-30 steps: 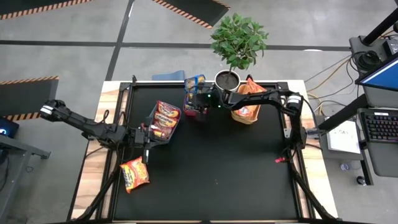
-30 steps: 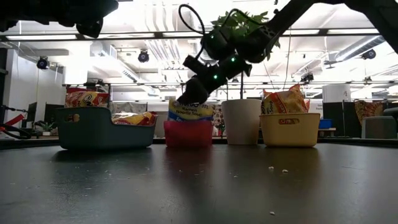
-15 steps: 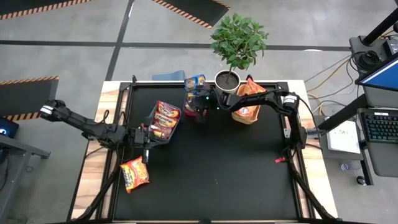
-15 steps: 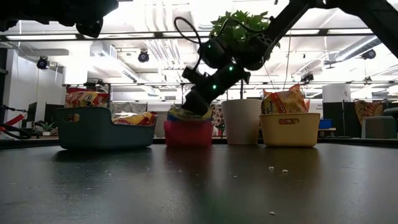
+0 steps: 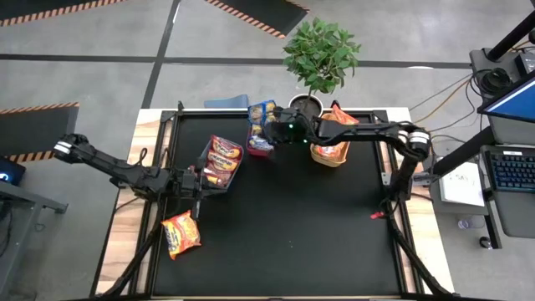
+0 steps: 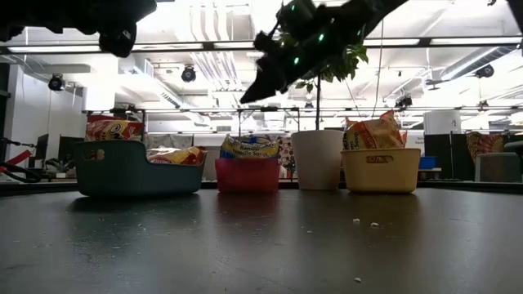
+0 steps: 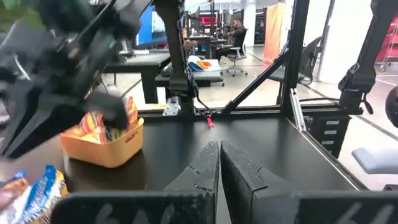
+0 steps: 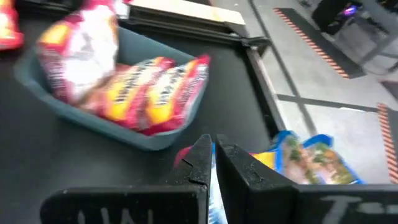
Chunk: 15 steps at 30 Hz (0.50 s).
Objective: Sort Maruchan noodles
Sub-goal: Put the orange noodle pack into the yellow bin
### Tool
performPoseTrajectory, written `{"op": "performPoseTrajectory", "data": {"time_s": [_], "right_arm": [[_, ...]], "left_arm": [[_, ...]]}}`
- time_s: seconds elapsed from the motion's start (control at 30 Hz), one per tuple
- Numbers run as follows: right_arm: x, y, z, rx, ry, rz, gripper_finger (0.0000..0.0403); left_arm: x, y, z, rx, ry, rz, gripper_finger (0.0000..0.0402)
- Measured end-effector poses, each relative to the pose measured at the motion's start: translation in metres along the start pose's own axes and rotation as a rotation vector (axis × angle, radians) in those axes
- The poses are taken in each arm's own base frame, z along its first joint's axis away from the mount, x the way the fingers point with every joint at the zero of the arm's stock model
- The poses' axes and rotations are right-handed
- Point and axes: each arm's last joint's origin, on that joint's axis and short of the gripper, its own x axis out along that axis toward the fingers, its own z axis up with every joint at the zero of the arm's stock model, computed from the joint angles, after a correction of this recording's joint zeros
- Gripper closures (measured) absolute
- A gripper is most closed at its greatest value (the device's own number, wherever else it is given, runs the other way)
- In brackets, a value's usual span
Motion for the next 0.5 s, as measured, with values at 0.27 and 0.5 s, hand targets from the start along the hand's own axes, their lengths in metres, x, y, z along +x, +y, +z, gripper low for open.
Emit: {"op": "performPoseTrajectory", "data": {"time_s": [0.27, 0.5], "right_arm": [[-0.035, 0.052, 0.01, 0.013, 0.016, 0.13, 0.039], [-0.056, 0.087, 0.001, -0.003, 0.026, 0.184, 0.039]], "left_arm": [[0.013, -0.004, -0.005, -0.087, 0.076, 0.012, 0.0402], [0.028, -0.014, 0.008, -0.179, 0.378, -0.075, 0.0402]]}}
